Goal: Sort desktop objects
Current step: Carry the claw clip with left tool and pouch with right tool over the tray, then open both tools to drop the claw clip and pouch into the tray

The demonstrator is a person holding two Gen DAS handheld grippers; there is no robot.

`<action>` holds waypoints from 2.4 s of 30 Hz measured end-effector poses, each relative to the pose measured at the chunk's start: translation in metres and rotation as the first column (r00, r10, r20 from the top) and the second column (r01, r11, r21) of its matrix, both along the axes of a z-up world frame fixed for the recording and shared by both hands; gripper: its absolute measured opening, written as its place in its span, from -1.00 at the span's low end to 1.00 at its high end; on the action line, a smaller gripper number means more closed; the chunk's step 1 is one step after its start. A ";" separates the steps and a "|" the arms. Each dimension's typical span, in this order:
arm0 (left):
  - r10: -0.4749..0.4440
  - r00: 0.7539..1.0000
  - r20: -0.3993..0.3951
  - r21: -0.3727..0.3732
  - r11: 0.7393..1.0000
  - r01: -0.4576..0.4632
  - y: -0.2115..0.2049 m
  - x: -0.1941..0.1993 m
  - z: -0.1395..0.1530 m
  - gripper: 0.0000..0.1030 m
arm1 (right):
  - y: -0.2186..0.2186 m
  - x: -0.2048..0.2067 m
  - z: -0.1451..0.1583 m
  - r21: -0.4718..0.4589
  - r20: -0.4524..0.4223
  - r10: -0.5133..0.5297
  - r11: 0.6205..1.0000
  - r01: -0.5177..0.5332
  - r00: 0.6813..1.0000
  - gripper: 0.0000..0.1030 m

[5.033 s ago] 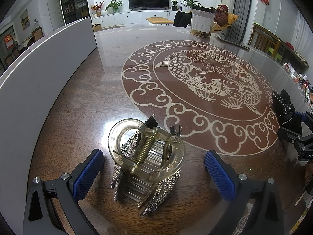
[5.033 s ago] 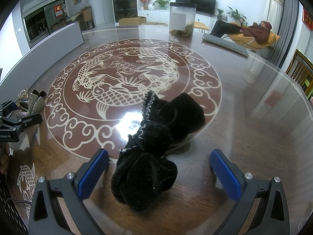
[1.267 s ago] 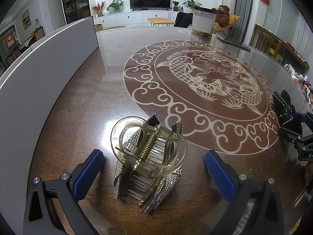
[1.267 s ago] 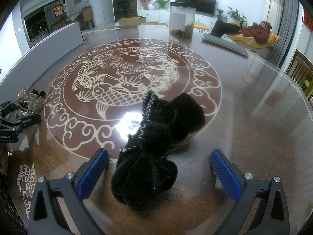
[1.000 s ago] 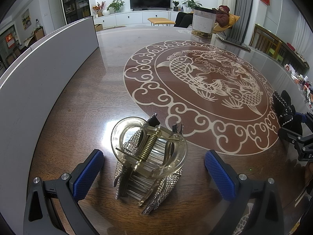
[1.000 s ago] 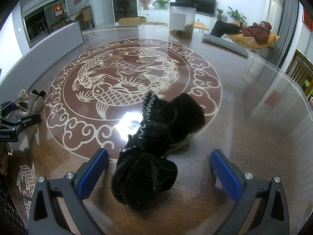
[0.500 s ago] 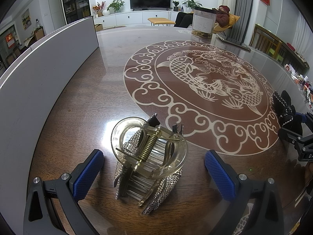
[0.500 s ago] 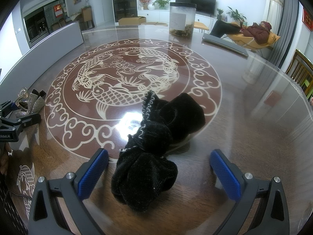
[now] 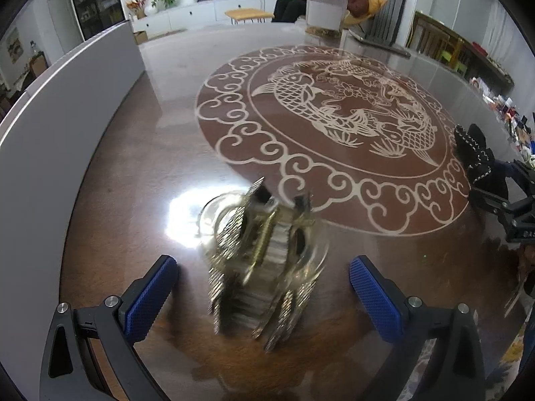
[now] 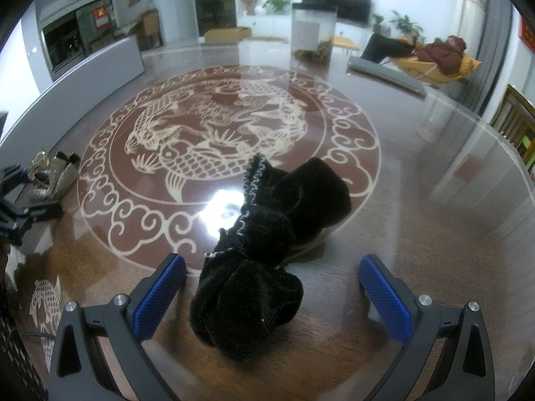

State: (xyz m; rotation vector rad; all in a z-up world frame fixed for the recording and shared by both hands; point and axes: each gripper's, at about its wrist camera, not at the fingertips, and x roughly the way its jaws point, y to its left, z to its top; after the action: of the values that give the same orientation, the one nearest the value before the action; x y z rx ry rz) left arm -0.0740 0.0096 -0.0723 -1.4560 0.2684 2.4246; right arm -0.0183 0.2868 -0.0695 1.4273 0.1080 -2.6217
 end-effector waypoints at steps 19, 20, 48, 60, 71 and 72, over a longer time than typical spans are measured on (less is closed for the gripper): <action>0.071 0.993 -0.096 0.215 0.975 -0.049 -0.048 0.051 0.071 -0.01 | -0.064 0.015 0.087 -0.039 -0.016 0.213 0.976 -0.214 0.977 -0.37; 0.089 0.989 -0.115 0.236 0.970 -0.060 -0.060 0.051 0.088 -0.01 | -0.081 0.008 0.104 -0.040 -0.040 0.250 0.967 -0.252 0.967 -0.37; 0.703 0.711 -0.027 0.015 0.711 -0.703 -0.359 0.026 0.102 0.65 | -0.484 -0.098 0.117 -0.063 0.056 0.737 0.675 -0.735 0.673 1.00; 0.759 0.591 -0.273 0.098 0.633 -0.768 -0.297 0.088 0.168 0.95 | -0.445 -0.068 0.165 0.059 -0.021 0.727 0.686 -0.725 0.687 1.00; 0.759 0.547 -0.352 0.095 0.611 -0.786 -0.276 0.108 0.191 0.98 | -0.451 -0.061 0.175 0.054 -0.056 0.731 0.682 -0.729 0.680 1.00; 0.760 0.544 -0.355 0.092 0.608 -0.789 -0.275 0.108 0.192 0.98 | -0.452 -0.060 0.175 0.053 -0.060 0.731 0.682 -0.729 0.680 1.00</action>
State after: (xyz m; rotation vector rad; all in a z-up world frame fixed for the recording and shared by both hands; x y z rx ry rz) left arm 0.0338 -0.2656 0.1197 -1.3032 -0.3124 3.4538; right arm -0.0787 -0.1651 0.1056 0.9810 0.5949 -1.9841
